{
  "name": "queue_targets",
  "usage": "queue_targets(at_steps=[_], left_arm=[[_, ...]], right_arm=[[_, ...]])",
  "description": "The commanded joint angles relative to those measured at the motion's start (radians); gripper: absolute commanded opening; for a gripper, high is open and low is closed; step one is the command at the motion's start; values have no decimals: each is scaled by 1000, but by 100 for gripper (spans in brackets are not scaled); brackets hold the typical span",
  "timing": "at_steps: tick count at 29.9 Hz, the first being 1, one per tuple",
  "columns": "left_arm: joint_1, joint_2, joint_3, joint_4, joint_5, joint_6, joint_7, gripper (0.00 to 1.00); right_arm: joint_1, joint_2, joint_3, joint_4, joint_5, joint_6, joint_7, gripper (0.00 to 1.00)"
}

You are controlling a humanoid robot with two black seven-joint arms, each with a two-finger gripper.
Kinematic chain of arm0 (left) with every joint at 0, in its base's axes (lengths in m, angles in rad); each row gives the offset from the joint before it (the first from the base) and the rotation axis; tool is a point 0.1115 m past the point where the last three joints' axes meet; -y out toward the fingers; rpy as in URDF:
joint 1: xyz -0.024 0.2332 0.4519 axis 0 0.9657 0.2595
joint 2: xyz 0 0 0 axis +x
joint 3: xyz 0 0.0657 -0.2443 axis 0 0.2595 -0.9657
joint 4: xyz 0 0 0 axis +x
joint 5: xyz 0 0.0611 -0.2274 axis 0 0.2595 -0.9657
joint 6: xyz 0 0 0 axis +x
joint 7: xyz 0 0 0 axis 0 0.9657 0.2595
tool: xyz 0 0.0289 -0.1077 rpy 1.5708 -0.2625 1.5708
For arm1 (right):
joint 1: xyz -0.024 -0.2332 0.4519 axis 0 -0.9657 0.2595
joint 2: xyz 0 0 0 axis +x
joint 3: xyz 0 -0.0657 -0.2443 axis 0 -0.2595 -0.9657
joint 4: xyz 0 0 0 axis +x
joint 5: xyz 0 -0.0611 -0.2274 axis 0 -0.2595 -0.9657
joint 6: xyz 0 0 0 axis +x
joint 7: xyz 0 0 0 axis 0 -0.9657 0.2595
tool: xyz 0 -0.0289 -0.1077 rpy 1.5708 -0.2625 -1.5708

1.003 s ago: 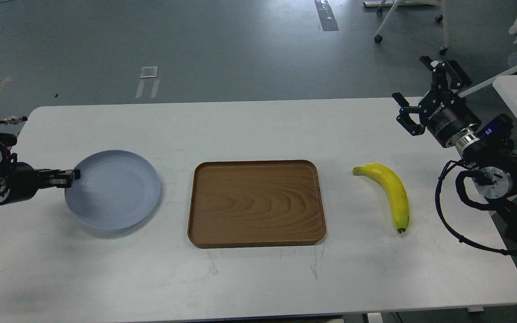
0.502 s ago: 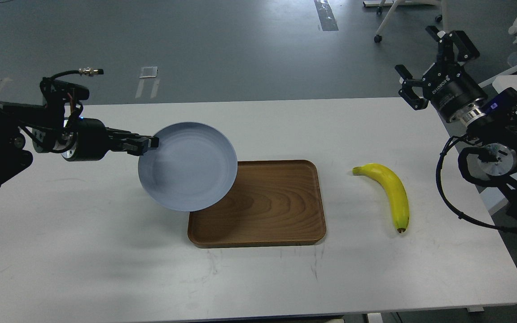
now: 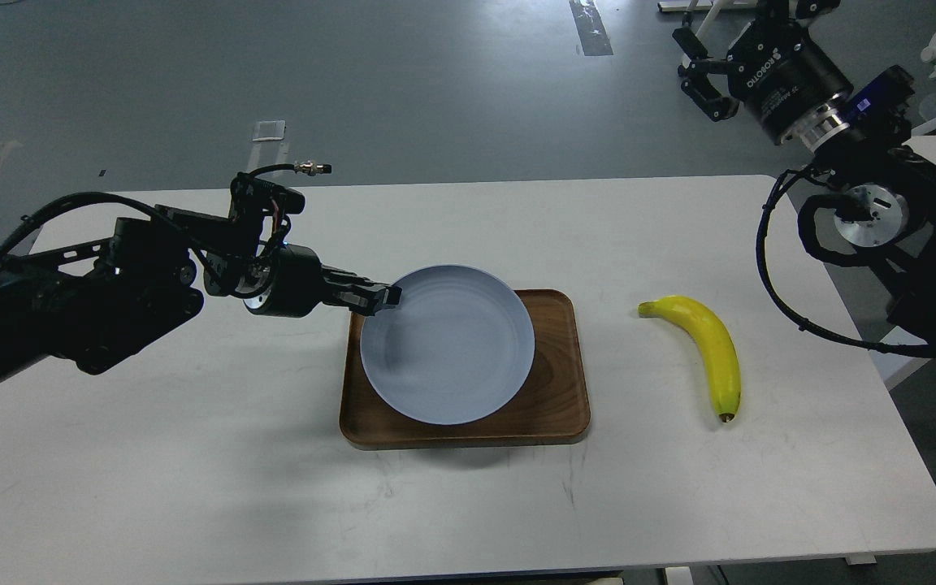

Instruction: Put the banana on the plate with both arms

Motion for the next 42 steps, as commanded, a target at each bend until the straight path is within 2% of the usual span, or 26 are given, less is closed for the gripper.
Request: queue_targets(at_steps=[1,17,23,42], left_arm=[[4,-30,0,32,-1,-15,0,0],[3,-208,0,233,-13,-6,4,0],[11,-234,11,287,-13,15,7,0],[20,-232,15,302,-9,20,9,0]], right_arm=[[-9,-13,-2,1,1,0,0,100],[-25,-25,-4,-1,0,0,0,100],[-26,-25,-5,-1,0,0,0,100],[-36,-30,-5,1,0,0,0,100]])
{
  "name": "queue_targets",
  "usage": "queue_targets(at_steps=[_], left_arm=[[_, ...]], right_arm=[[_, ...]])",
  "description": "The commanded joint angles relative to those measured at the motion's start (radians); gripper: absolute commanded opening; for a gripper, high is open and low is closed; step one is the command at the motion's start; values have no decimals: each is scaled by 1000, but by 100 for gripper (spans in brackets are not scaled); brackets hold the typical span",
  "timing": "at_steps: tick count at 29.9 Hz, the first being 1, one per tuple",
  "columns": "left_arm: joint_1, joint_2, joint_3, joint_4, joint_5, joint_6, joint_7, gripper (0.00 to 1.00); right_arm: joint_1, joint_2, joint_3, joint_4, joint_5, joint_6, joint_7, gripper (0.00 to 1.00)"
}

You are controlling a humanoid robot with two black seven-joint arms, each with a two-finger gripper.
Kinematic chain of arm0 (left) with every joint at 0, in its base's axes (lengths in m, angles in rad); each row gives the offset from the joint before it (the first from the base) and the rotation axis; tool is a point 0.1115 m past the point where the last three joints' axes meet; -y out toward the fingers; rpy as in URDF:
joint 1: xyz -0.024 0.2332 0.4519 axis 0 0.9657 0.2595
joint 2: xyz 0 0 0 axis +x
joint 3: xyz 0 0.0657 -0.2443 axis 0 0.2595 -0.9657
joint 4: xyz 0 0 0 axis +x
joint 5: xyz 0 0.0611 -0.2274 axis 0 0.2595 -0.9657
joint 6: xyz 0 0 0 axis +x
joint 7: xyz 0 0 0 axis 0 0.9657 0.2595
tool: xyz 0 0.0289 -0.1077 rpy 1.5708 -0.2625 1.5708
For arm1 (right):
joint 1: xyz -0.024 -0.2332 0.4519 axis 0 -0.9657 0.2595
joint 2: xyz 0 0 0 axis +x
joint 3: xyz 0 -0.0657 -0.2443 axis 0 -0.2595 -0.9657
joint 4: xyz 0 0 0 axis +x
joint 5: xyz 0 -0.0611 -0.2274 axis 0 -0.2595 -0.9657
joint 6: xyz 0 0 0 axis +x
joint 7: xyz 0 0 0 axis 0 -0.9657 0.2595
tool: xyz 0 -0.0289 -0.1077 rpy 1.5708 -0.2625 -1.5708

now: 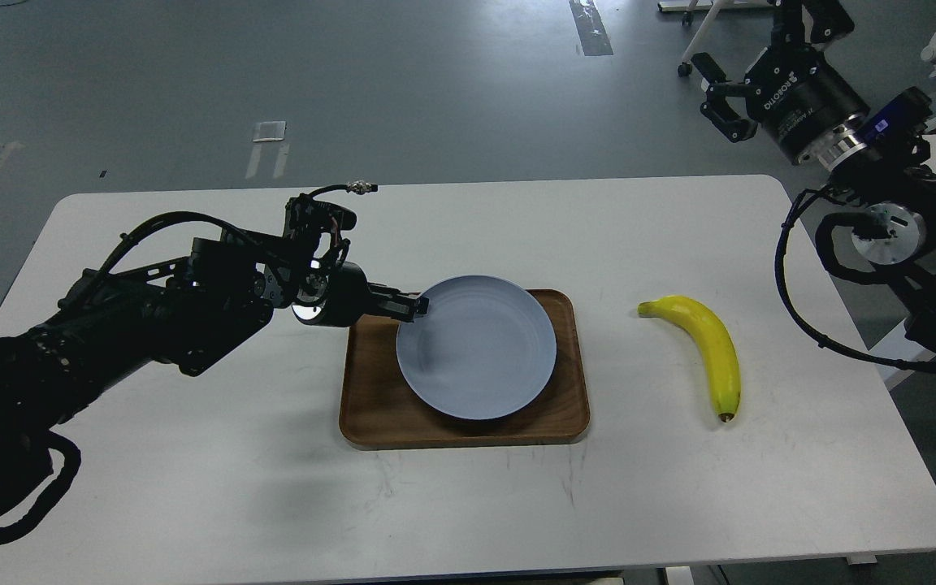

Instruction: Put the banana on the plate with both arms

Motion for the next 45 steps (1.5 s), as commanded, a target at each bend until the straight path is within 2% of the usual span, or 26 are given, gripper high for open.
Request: queue_targets(at_steps=[1,2,4,5,6,7,8,13,16,22,26,29,34,38,45], left_arm=[[1,1,0,4,0,0,1,0],[1,1,0,2,0,0,1,0],[2,-1,-1,4,-3,0,1,19],[2,-1,-1,2,-3,0,3,43],[2,-1,-1,2,-3,0,4,73],[1,-1,-1,2,-3,0,6,87],[-1,-2,-1,2,-6,0,12,96],[-16,16,-10,-12,-27,0,9,97],[-61,37,-17,-13,-134,-2,6,97],[-142,108,-15,-12,-637,-5,5,98],[-145,162,-17,-12,-999,-11,6,98],[-144,191,-21,-12,-1095,-16,3,98],[-133,220,-20,-13,-1121,-26,1,98],[-130,222,-20,-13,-1121,-34,1,98],[-130,217,-20,-13,-1121,-34,1,98]], right_arm=[[0,-2,0,1,0,0,0,100],[0,-2,0,1,0,0,0,100],[0,-2,0,1,0,0,0,100],[0,-3,0,1,0,0,0,100],[0,-5,0,1,0,0,0,100],[0,-7,0,1,0,0,0,100],[0,-13,0,2,0,0,0,100],[0,-34,0,7,0,0,0,100],[3,-65,-1,25,-3,0,0,100],[83,-190,-153,131,-109,0,0,100],[184,-243,-306,185,-396,0,0,100],[234,-247,-386,217,-596,0,0,100],[282,-221,-555,217,-903,0,0,100],[308,-172,-693,191,-1060,0,0,100],[308,-106,-825,124,-1166,0,0,100]])
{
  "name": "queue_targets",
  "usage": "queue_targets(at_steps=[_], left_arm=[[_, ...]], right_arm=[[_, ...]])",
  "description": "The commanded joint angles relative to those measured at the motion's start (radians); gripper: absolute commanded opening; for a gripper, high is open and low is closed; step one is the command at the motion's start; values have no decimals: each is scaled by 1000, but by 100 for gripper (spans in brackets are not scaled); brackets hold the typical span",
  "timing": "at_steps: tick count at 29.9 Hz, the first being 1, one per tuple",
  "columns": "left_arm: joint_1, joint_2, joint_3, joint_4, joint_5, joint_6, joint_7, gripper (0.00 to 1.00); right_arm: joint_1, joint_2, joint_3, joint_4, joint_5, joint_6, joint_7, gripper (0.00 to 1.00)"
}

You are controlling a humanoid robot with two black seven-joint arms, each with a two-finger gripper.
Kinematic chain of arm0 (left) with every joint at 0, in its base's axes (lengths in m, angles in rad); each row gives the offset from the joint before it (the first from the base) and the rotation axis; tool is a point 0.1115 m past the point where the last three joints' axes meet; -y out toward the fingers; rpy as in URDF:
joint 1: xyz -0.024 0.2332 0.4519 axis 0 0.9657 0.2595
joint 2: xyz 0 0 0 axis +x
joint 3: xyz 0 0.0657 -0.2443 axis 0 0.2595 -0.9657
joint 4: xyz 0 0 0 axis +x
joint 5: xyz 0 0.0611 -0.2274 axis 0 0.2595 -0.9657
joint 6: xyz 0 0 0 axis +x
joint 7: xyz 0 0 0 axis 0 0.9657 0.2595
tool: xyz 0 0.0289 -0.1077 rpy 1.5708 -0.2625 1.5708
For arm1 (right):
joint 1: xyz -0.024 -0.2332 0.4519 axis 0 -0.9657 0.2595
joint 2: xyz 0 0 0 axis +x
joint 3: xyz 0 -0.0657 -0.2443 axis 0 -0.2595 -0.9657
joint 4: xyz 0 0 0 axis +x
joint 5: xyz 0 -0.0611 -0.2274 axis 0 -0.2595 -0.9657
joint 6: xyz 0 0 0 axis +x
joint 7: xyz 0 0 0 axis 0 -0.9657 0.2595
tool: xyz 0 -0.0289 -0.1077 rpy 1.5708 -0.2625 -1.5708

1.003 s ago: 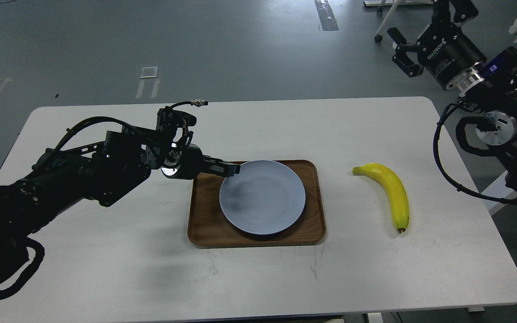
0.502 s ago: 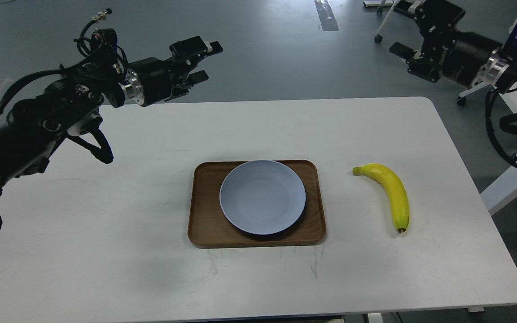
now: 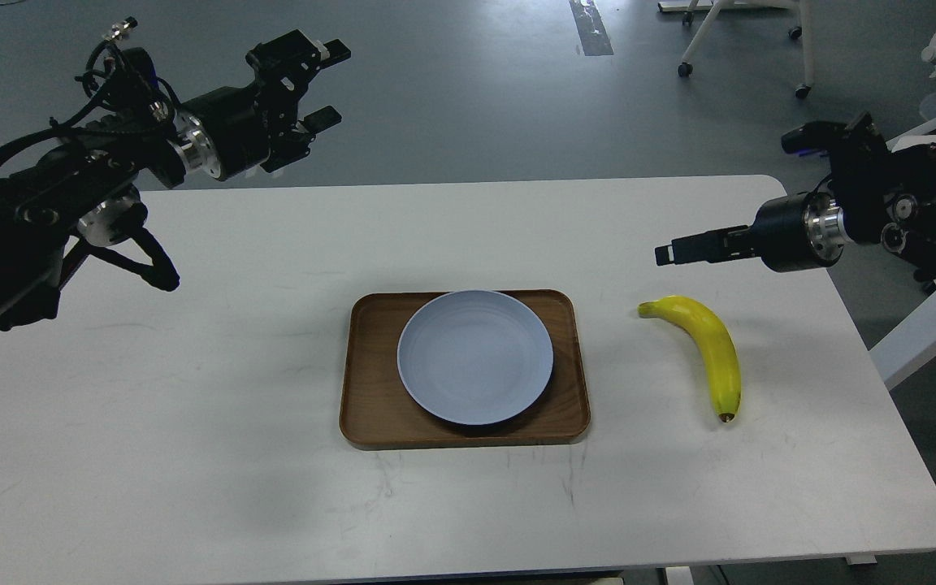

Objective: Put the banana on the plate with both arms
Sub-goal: 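Lower the right gripper onto the yellow banana and grasp it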

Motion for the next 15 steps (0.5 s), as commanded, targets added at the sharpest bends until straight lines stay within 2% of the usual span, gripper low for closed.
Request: queue_targets(at_steps=[1,6,15], left_arm=[[0,-1,1,0,0,0,0,98],[0,-1,1,0,0,-3,0,98],[0,-3,1,0,0,-4,0,98]], right_arm=[[0,43,-59,-64,-51,0,0,100],[0,107,-148,-147,-69,0,0,100],[-15,158,-204,-190,-69,0,0,100]])
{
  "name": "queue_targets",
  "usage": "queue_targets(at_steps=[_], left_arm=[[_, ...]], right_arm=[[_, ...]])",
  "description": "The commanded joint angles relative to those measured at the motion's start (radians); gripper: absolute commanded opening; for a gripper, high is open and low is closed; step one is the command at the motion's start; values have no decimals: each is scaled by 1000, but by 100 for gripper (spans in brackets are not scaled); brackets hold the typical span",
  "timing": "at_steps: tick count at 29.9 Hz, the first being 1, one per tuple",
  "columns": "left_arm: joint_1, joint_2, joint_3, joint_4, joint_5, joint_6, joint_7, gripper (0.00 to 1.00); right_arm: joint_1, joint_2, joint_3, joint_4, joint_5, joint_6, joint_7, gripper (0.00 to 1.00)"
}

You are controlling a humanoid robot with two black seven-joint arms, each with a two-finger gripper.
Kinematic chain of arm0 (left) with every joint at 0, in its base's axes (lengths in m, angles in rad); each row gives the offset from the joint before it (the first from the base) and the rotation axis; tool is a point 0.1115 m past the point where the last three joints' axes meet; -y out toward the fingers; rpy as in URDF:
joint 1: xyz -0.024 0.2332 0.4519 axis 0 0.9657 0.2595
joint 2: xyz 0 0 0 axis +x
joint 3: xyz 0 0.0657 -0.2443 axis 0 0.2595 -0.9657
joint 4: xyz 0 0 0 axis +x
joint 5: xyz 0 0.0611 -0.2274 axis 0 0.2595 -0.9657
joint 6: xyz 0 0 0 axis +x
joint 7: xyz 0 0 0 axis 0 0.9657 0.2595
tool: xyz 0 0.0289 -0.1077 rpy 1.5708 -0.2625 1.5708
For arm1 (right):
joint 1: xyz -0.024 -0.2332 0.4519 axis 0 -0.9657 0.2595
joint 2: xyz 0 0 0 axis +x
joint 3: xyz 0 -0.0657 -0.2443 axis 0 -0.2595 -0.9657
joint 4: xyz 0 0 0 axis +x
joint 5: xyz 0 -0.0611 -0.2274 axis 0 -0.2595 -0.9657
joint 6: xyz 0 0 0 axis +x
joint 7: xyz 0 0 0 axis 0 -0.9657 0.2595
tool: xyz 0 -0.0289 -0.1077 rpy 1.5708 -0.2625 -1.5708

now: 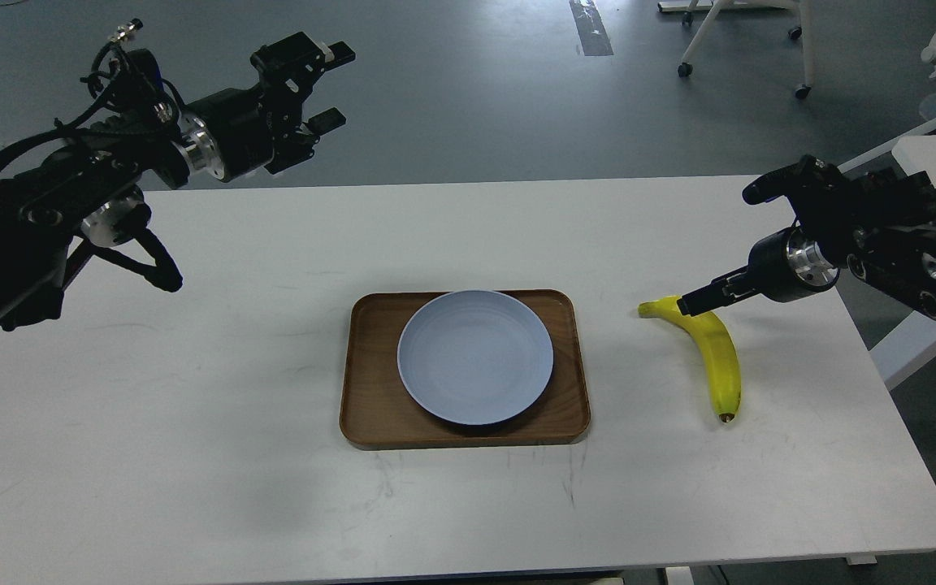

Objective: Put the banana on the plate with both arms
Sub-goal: 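Lower the right gripper onto the yellow banana and grasp it, then lift the banana with the right gripper toward the tray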

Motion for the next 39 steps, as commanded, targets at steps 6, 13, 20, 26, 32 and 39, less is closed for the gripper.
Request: queue_targets(at_steps=[6,13,20,26,32,39], left_arm=[[0,4,0,0,0,0,-1,98],[0,4,0,0,0,0,0,98],[0,-1,0,0,0,0,0,98],[0,-4,1,0,0,0,0,98],[0,-3,0,0,0,0,0,98],[0,-10,0,0,0,0,-1,98]], right_arm=[[-40,53,-26,-50,0,0,0,100],[-53,75,-59,-52,0,0,0,93],[-51,70,-86,-46,1,0,0,32],[-37,66,-85,-40,1,0,0,8],[73,17,-36,-18,21,0,0,7],[206,13,15,65,43,0,0,8]])
